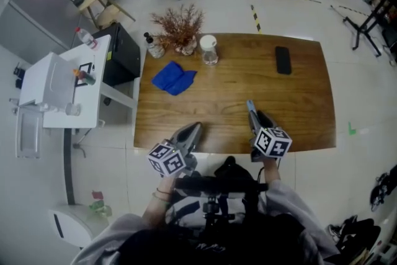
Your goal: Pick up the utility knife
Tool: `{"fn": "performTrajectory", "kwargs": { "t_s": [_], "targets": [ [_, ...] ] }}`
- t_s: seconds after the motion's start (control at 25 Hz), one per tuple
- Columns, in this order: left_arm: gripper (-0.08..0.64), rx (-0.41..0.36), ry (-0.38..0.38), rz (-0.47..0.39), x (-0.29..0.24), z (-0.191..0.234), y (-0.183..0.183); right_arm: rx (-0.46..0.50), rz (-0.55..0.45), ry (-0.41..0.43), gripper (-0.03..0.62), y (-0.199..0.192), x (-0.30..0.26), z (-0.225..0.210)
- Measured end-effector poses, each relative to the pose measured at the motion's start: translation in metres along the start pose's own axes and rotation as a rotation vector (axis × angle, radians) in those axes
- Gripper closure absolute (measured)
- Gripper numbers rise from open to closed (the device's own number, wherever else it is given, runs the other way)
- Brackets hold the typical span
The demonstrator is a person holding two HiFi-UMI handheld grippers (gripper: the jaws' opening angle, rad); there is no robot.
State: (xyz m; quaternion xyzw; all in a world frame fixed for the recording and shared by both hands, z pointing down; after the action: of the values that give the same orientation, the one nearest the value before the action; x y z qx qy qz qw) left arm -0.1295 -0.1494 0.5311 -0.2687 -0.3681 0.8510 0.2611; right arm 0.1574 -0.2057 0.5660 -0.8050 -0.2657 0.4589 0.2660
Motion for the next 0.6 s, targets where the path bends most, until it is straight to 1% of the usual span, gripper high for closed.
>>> {"fn": "performTrajectory", "kwargs": {
  "t_s": [0.24, 0.4, 0.52, 0.6],
  "targets": [
    [0.555, 0.002, -0.099, -0.035, -0.011, -0.010, 0.007, 0.026, -0.023, 0.024, 0.442, -0.007, 0.022, 0.018],
    [0.555, -0.014, -0.120, -0.022, -0.017, -0.014, 0.010, 0.041, -0.038, 0.038, 0.442, -0.006, 0.035, 0.026],
    [0.555, -0.009, -0.144, -0.041, -0.019, -0.016, 0.011, 0.041, -0.046, 0.053, 0.442, -0.007, 0.040, 0.030],
    [0.555, -0.030, -0.131, -0.034, -0.020, -0.019, 0.011, 0.057, -0.045, 0.046, 0.442, -0.007, 0.042, 0.030]
  ]
}}
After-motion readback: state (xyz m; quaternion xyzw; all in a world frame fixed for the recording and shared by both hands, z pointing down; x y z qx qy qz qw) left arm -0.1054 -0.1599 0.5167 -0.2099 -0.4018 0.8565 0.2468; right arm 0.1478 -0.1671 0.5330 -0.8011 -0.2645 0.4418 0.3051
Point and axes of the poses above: the fingertips, and each gripper's own axes: x backward along the fingers, z to its left, y out of its top, the point moved 8 cm from there along x, backward along the fingers, and after that the axes turned 9 degrees about z, right-handed, at the moved point
